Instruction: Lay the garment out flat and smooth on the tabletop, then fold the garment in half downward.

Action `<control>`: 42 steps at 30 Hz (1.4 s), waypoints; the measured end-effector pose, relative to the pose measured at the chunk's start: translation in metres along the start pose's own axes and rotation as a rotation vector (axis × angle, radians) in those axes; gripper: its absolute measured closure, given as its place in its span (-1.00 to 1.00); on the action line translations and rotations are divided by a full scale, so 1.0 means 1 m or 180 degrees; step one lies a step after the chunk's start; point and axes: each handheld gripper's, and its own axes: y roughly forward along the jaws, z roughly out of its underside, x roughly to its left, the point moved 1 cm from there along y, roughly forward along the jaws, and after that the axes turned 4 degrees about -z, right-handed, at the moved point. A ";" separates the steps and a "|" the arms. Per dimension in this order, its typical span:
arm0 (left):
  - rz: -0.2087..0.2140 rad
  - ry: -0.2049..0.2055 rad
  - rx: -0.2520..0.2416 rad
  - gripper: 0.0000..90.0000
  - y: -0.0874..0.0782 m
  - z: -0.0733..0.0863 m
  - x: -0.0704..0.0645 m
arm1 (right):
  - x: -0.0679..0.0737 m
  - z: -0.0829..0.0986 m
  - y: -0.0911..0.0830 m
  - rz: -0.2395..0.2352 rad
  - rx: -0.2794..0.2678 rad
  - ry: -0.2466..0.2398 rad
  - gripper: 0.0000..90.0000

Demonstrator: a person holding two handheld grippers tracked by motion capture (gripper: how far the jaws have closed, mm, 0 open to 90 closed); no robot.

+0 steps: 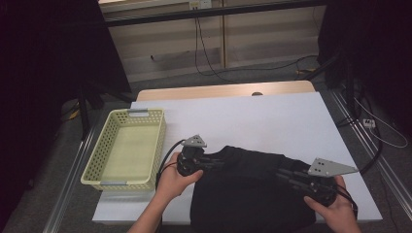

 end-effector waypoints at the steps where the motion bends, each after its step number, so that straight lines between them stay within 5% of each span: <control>1: -0.0009 0.0005 -0.0013 0.90 0.000 0.000 -0.001 | 0.000 0.000 0.000 -0.0002 0.0005 -0.0001 0.81; 34: -0.0039 0.0042 -0.0047 0.90 -0.011 0.002 -0.009 | 0.006 -0.003 -0.002 -0.0030 0.0015 -0.0071 0.81; 38: 0.0006 0.0075 -0.0064 0.90 -0.020 0.002 -0.017 | 0.012 -0.006 -0.009 -0.0062 -0.0016 -0.0114 0.81; 42: 0.0198 0.0199 -0.0033 0.89 -0.038 0.013 -0.041 | 0.028 -0.008 -0.028 -0.0276 -0.0080 -0.0138 0.81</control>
